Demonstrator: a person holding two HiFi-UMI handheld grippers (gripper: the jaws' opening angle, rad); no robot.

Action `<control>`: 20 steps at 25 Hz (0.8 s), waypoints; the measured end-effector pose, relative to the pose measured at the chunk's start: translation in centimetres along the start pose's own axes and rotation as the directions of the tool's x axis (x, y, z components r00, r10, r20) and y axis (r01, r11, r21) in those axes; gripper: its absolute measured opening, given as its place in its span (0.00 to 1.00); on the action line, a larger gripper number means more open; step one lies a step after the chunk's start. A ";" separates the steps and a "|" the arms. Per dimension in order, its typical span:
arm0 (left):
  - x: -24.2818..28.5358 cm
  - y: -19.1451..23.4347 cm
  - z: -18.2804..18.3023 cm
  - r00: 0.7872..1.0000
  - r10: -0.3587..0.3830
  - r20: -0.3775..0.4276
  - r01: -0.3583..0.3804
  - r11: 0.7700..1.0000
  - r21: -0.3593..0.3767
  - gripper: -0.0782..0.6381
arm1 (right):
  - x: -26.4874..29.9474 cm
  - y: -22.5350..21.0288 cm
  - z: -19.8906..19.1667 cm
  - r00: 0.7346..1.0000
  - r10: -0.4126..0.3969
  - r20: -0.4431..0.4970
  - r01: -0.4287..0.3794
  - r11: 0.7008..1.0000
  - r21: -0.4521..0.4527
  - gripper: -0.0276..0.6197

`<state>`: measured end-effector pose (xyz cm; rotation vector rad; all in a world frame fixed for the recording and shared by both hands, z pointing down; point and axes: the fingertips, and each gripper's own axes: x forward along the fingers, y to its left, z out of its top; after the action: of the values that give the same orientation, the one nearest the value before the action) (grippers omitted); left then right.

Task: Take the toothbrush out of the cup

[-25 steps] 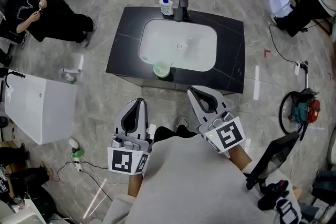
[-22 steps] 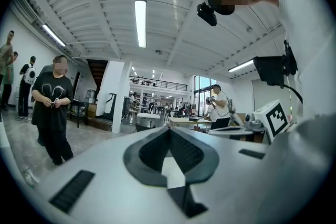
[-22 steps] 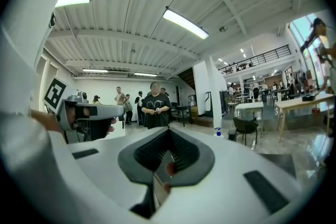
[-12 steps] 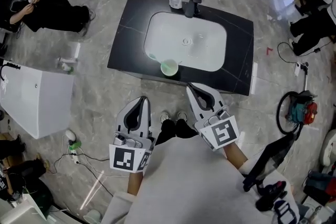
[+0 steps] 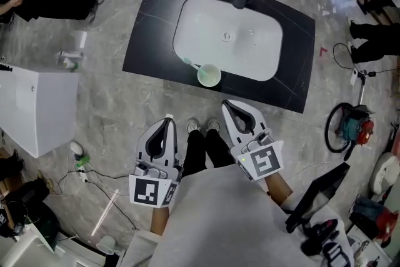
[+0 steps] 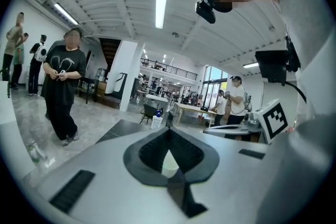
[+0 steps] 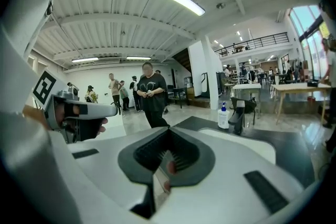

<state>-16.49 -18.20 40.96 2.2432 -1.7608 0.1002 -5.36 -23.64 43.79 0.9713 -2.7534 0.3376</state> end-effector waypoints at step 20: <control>0.0 2.6 -2.3 0.997 0.039 -0.063 -0.042 0.997 -0.057 0.12 | 5.8 0.9 -4.2 0.984 0.101 -0.148 -0.113 0.991 -0.076 0.14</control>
<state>-18.72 -18.20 43.60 2.1407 -1.7545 0.1236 -9.90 -25.22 49.18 0.7502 -2.6700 0.2942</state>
